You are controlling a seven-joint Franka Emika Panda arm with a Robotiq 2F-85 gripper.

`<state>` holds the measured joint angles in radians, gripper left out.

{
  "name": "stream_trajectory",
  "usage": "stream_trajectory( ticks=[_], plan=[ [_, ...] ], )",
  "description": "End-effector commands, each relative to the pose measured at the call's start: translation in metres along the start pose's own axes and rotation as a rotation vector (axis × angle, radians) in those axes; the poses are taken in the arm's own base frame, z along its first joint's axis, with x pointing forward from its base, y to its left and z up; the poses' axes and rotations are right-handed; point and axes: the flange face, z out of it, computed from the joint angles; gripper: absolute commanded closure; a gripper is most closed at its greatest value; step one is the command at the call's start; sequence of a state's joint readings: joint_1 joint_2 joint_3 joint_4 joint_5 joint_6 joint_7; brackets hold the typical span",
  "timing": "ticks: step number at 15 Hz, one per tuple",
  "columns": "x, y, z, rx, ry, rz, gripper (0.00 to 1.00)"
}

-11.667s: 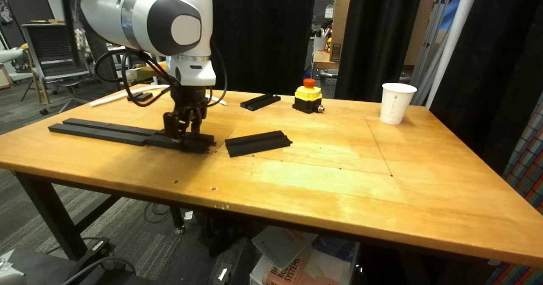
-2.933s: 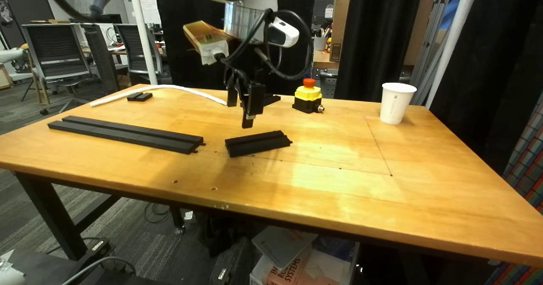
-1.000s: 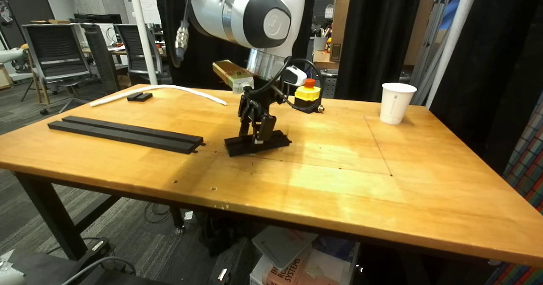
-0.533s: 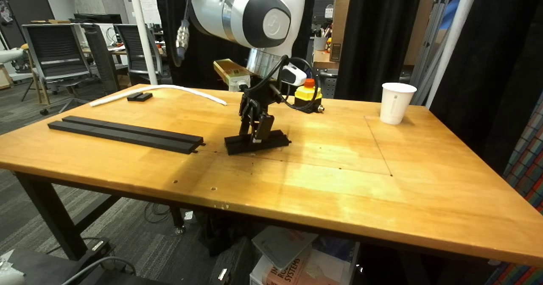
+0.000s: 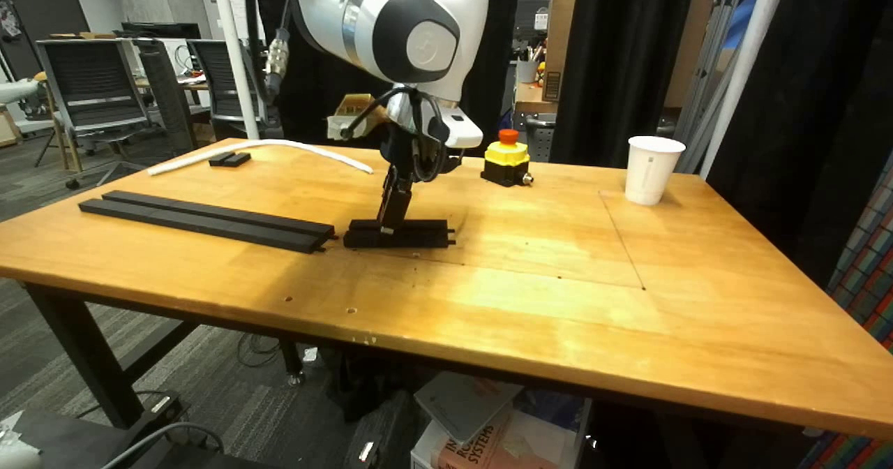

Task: Connect the four black pieces closest to you together

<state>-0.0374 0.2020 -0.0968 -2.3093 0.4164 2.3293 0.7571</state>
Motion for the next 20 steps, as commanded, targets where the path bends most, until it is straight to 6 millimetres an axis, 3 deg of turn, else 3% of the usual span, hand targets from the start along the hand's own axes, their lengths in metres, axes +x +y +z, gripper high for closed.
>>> stream_trajectory(
  ticks=[1, 12, 20],
  plan=[
    [-0.014, 0.007, -0.004, 0.042, 0.014, 0.105, 0.53],
    [-0.027, 0.031, -0.006, 0.052, 0.051, 0.224, 0.53],
    [-0.038, 0.031, -0.005, 0.064, 0.036, 0.232, 0.53]
  ],
)
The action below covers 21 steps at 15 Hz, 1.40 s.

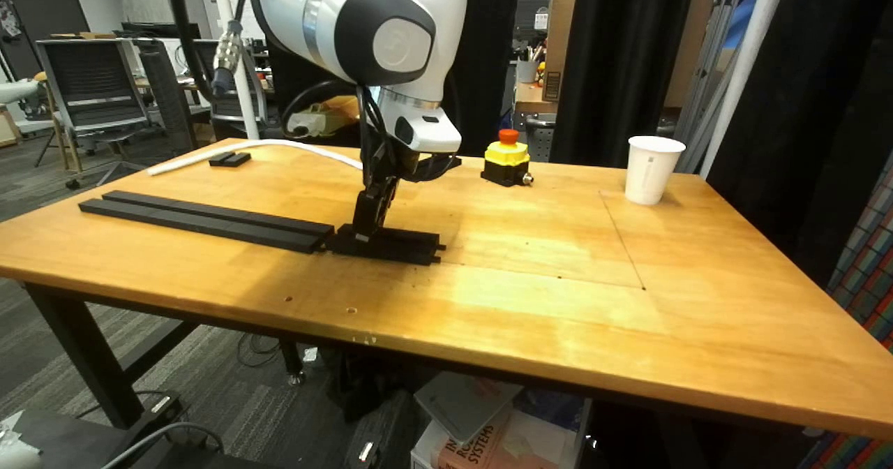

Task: Connect the four black pieces closest to you together

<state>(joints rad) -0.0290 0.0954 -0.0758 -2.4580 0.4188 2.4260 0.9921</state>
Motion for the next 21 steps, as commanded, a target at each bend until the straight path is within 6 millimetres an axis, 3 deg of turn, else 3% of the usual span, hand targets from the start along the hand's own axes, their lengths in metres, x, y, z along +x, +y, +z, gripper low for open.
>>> stream_trajectory(
  ticks=[1, 21],
  plan=[
    [-0.013, 0.004, -0.008, 0.030, -0.002, 0.015, 0.53],
    [-0.032, 0.011, -0.005, 0.062, -0.051, 0.069, 0.53]
  ],
)
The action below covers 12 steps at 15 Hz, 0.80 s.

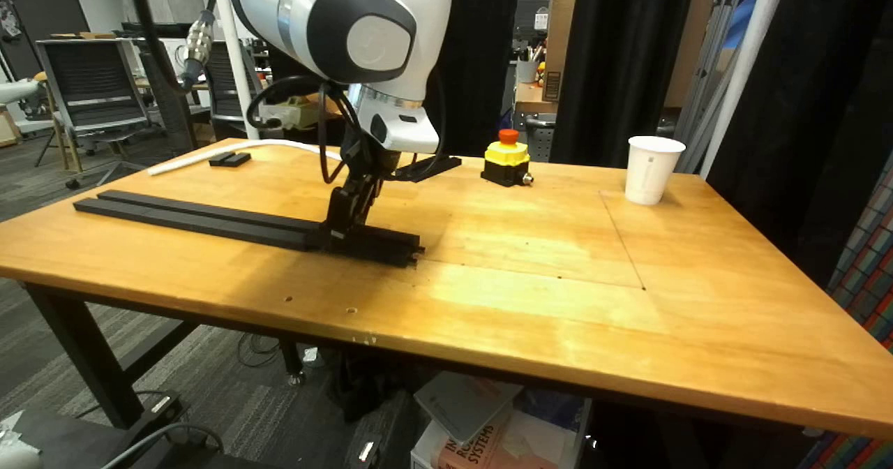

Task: Connect the four black pieces closest to you together

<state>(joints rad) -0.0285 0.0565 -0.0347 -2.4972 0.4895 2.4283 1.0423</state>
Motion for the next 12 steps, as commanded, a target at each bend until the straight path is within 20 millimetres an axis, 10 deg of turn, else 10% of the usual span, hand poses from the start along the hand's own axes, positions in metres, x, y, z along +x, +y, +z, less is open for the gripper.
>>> stream_trajectory(
  ticks=[1, 12],
  plan=[
    [-0.0114, 0.0036, -0.0059, 0.053, -0.010, 0.007, 0.53],
    [-0.0151, 0.0064, 0.0006, 0.061, -0.011, -0.004, 0.53]
  ],
)
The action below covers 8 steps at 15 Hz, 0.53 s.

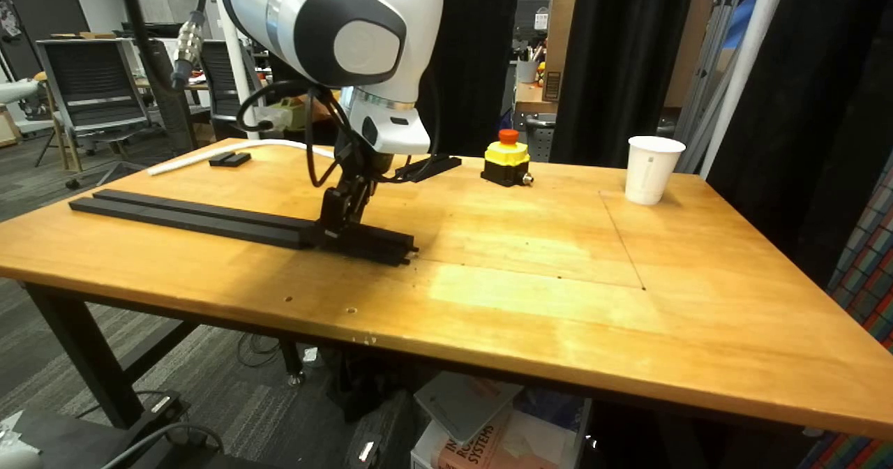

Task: Connect the four black pieces closest to you together

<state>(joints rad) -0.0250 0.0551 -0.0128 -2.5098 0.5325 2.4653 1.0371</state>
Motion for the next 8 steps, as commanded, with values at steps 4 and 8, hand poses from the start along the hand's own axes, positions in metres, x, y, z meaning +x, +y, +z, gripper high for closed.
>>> stream_trajectory(
  ticks=[4, 8],
  plan=[
    [-0.0070, 0.0067, -0.0027, 0.037, 0.004, -0.009, 0.53],
    [-0.0069, 0.0095, -0.0009, 0.039, 0.012, -0.004, 0.53]
  ],
)
